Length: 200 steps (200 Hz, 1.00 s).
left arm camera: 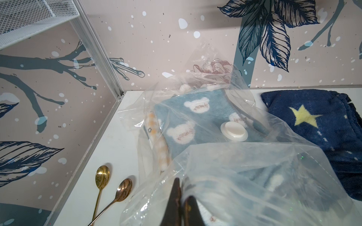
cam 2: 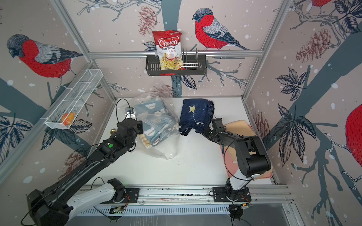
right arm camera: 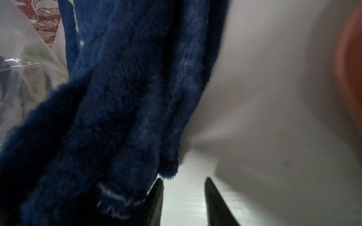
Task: Take the blanket out of the vacuum bag
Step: Place the blanket at the center of the board.
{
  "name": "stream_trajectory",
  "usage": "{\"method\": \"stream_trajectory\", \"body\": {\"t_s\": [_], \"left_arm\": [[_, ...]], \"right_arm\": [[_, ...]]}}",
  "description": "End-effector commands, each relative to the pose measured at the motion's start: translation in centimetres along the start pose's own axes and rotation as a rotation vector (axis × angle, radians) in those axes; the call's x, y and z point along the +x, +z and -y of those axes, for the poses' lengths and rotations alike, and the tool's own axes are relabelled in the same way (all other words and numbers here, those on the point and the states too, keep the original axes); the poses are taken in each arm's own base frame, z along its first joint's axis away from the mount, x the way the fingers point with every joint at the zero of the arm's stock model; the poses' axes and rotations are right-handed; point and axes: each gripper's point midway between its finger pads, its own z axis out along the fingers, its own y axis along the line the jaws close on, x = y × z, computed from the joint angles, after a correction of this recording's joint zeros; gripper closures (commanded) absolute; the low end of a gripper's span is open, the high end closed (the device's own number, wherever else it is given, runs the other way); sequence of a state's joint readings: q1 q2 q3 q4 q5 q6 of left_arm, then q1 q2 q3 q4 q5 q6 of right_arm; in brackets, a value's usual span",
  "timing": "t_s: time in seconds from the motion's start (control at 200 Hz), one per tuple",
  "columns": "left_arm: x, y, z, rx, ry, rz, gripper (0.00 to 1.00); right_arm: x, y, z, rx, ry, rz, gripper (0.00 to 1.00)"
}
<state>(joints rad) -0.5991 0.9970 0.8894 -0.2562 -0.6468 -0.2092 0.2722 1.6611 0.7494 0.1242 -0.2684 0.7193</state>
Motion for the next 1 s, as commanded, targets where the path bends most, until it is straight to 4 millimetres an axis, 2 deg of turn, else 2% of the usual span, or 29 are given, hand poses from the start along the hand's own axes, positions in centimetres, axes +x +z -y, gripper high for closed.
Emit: {"method": "stream_trajectory", "body": {"t_s": [0.0, 0.265, 0.31, 0.43, 0.5, 0.57, 0.64, 0.825, 0.995], "left_arm": [[-1.0, -0.2, 0.1, 0.011, -0.029, 0.033, 1.0], [-1.2, -0.3, 0.1, 0.017, -0.031, 0.04, 1.0], [-1.2, -0.3, 0.1, 0.018, -0.03, 0.041, 1.0], [-1.2, -0.3, 0.2, 0.024, -0.029, 0.04, 1.0], [-1.2, -0.4, 0.2, 0.026, -0.029, 0.04, 1.0], [-1.2, -0.4, 0.3, 0.029, -0.029, 0.041, 1.0], [-1.3, -0.5, 0.2, 0.028, -0.031, 0.044, 1.0], [-1.4, -0.7, 0.1, 0.031, -0.035, 0.05, 1.0], [-1.6, -0.9, 0.2, 0.043, -0.042, 0.057, 1.0]], "right_arm": [[-0.9, 0.9, -0.5, 0.008, -0.039, 0.034, 0.44], [-2.1, 2.6, -0.3, 0.024, -0.017, 0.067, 0.42], [-2.3, 2.8, -0.2, 0.052, -0.03, 0.077, 0.44], [-2.7, 3.9, -0.1, 0.145, -0.094, 0.077, 0.66], [-2.4, 4.4, 0.3, 0.202, -0.13, 0.074, 0.82], [-2.3, 4.4, 0.7, 0.218, -0.135, 0.076, 0.93], [-2.2, 3.9, 0.9, 0.217, -0.13, 0.09, 1.0], [-3.5, 0.3, 0.8, 0.191, -0.111, 0.151, 1.0], [-4.5, -2.8, 0.8, 0.211, -0.163, 0.151, 1.0]]}}
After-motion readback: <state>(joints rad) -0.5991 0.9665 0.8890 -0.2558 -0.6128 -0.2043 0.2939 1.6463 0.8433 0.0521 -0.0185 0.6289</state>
